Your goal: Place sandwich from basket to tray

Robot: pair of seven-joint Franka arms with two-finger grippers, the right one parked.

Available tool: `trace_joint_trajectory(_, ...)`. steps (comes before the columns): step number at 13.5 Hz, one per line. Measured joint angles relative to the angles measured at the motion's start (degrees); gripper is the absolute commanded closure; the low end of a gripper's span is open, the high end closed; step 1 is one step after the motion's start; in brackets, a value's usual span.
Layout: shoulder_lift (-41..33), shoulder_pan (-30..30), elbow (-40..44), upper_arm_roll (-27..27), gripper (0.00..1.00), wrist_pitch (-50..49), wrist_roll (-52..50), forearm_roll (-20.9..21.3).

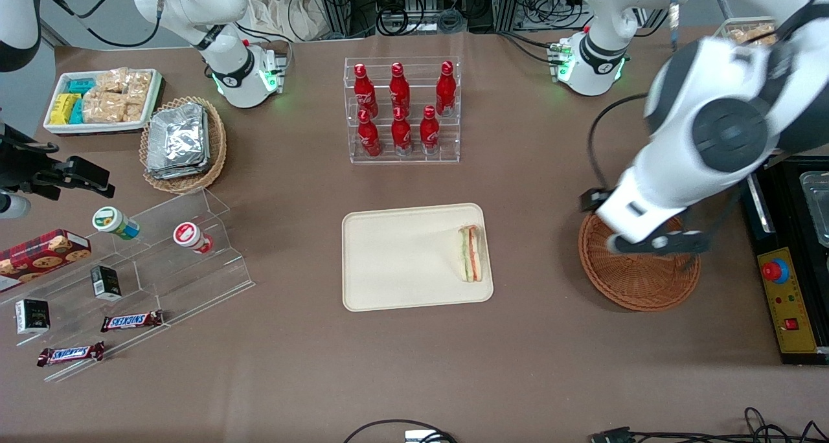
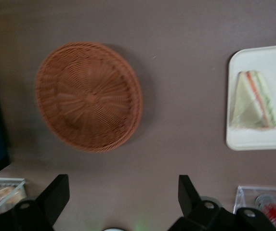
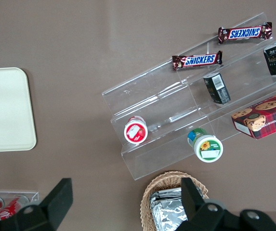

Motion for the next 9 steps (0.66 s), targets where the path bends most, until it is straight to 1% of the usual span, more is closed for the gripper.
trace_joint_trajectory(4, -4.30, 7.09, -0.31, 0.04, 0.00, -4.22, 6.82, -0.16)
trace_joint_trajectory(6, -4.90, 8.12, -0.81, 0.04, 0.00, -4.47, 7.93, -0.19)
trace_joint_trajectory(9, -4.90, 8.13, -2.03, -0.18, 0.00, -4.48, 8.00, -0.81)
